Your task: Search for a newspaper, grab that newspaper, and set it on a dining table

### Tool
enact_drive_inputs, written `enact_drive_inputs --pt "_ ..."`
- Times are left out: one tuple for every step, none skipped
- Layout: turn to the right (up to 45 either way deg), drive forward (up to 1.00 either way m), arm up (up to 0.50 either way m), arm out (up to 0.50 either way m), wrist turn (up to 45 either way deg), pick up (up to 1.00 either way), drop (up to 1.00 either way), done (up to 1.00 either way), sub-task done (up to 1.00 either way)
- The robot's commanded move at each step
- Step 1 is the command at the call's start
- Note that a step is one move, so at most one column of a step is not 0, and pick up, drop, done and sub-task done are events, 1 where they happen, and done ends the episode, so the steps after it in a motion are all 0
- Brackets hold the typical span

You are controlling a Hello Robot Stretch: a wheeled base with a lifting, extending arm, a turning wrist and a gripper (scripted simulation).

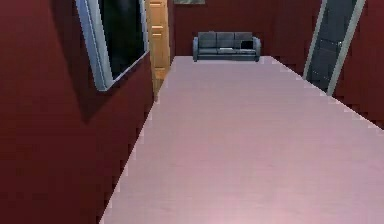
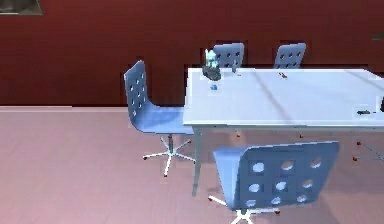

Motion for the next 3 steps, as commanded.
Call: enact_drive_inputs --pt "9.0 0.00 0.00 0.00 0.0 0.00 0.00 0.00 0.00" --pt "0.0 1.00 0.00 0.00 0.0 0.00 0.00 0.00 0.00" --pt "0.0 0.05 0.00 0.00 0.0 0.00 0.00 0.00 0.00"
